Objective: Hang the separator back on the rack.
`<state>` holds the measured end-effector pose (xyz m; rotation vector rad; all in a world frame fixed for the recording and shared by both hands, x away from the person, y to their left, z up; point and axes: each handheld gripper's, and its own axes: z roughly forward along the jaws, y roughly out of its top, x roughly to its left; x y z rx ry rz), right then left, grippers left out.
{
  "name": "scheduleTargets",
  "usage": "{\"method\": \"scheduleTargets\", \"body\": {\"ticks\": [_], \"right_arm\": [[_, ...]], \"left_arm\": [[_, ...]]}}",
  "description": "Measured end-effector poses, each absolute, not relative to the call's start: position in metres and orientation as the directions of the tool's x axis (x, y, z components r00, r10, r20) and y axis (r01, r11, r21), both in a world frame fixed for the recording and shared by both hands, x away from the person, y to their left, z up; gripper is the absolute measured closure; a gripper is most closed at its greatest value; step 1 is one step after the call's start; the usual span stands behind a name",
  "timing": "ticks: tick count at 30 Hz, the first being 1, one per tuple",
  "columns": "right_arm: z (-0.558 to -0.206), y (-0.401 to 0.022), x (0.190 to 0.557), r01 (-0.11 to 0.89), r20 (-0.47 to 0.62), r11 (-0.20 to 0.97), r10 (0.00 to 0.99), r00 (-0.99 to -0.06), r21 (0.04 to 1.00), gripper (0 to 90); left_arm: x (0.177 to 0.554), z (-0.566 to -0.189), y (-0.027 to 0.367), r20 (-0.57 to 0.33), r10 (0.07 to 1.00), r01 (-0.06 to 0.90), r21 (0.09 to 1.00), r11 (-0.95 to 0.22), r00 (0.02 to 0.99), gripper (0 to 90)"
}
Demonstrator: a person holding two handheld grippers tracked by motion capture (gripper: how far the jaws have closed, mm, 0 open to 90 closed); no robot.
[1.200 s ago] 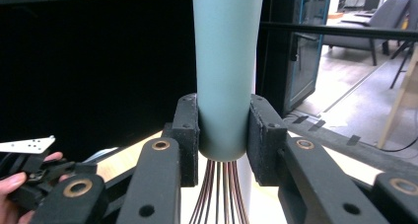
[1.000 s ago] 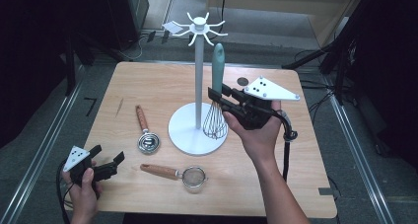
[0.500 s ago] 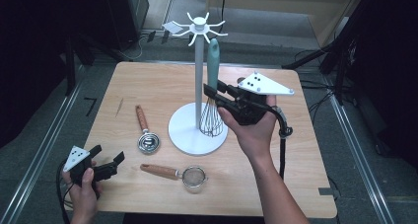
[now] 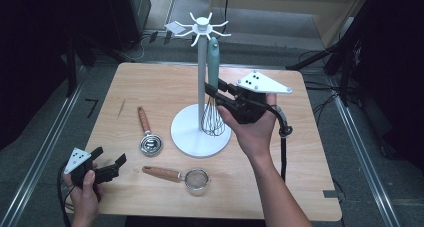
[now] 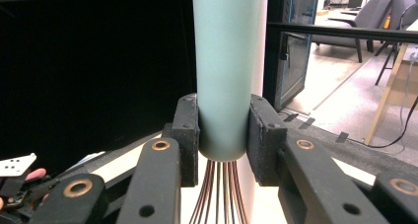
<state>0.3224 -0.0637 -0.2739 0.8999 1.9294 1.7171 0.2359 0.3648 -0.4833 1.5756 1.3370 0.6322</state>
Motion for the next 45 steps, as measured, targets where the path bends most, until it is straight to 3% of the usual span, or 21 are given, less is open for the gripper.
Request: {"method": "scheduleTargets", "body": {"ticks": [10, 23, 28, 29, 38, 45], "right_arm": [[-0.280, -0.063, 0.327, 0.169, 0.112, 0.018, 0.680, -0.724, 0.986, 70.0], [-0.280, -0.068, 0.327, 0.132, 0.092, 0.009, 0.673, -0.734, 0.991, 60.7], [-0.277, -0.072, 0.326, 0.101, 0.092, -0.025, 0.674, -0.733, 0.995, 66.8], [-0.275, -0.073, 0.325, 0.101, 0.102, -0.041, 0.678, -0.728, 0.994, 71.8], [-0.267, -0.076, 0.331, 0.083, 0.104, -0.064, 0.711, -0.695, 0.995, 90.0], [-0.257, -0.075, 0.338, 0.029, 0.058, -0.053, 0.735, -0.675, 0.998, 90.0]], "left_arm": [[0.236, -0.483, 0.365, -0.182, 0.945, 0.460, 0.887, 0.039, 0.271, 4.1], [0.236, -0.483, 0.365, -0.180, 0.946, 0.461, 0.887, 0.037, 0.270, 4.1], [0.236, -0.483, 0.365, -0.183, 0.946, 0.462, 0.886, 0.039, 0.269, 4.1], [0.236, -0.483, 0.365, -0.182, 0.946, 0.462, 0.886, 0.039, 0.269, 4.1], [0.236, -0.483, 0.365, -0.182, 0.946, 0.462, 0.886, 0.040, 0.269, 4.1], [0.236, -0.483, 0.365, -0.183, 0.946, 0.463, 0.885, 0.040, 0.268, 4.1]]}}
